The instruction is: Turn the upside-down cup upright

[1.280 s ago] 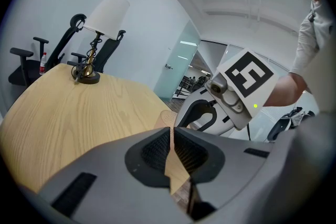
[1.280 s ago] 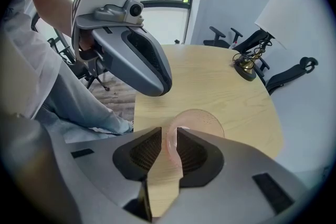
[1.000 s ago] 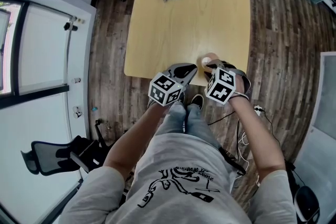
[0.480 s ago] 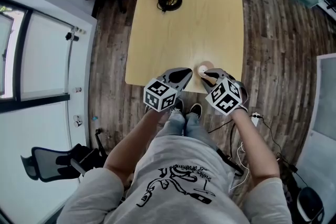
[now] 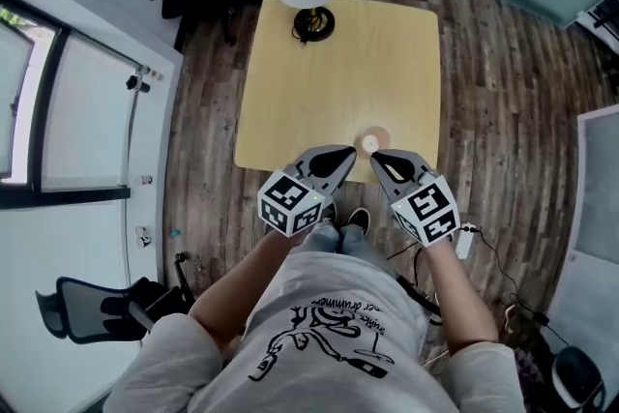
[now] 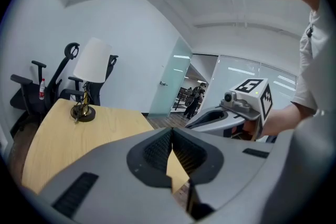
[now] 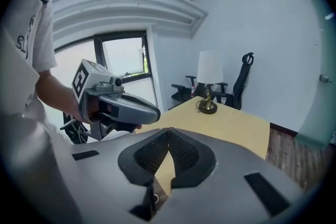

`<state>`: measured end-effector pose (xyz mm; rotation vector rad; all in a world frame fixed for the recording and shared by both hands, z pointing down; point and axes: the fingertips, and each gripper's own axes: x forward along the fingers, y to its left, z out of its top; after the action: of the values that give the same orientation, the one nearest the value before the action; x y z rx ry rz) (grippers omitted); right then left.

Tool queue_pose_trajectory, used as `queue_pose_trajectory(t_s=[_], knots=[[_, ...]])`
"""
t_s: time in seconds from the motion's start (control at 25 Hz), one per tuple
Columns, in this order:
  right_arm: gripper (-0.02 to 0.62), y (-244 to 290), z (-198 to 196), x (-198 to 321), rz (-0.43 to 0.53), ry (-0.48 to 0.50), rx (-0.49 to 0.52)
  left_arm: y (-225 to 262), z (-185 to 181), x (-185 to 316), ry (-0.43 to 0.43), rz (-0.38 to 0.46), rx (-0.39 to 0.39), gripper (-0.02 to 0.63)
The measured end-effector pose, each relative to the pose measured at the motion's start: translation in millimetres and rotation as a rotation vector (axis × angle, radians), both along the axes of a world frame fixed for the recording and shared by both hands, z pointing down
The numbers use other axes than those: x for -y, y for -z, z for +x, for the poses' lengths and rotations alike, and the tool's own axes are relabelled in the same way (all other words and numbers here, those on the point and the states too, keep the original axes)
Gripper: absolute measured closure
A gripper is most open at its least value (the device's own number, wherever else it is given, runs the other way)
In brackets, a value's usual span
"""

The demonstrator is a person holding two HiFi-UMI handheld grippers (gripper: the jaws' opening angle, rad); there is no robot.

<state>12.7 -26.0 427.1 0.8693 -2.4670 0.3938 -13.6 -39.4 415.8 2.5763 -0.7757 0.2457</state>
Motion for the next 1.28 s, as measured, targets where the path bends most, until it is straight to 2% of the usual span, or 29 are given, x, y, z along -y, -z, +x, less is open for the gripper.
queue_pose_trajectory(t_s=[0.2, 0.32, 0.48, 0.76, 1.0, 1.28], knots=[[0.572, 30, 5, -11, 0.060, -0.098, 0.087, 37, 4, -14, 0.003, 0.046, -0.033, 0.595], [0.572, 49, 11, -18, 0.117, -0.142, 0.109, 53, 6, -22, 0.002, 0.077, -0.028, 0.595], [0.572, 71, 15, -32, 0.142, -0.190, 0.167, 68, 7, -35, 0.012, 0.095, -0.014, 0.597], [0.572, 99, 16, -62, 0.186, -0.232, 0.218, 86, 2, -64, 0.037, 0.145, -0.009, 0.597], [0.573, 106, 8, -81, 0.222, -0.264, 0.225, 95, -3, -79, 0.087, 0.141, -0.038, 0.597], [0.573, 119, 0, -89, 0.309, -0.300, 0.250, 96, -6, -89, 0.127, 0.190, -0.001, 0.597]])
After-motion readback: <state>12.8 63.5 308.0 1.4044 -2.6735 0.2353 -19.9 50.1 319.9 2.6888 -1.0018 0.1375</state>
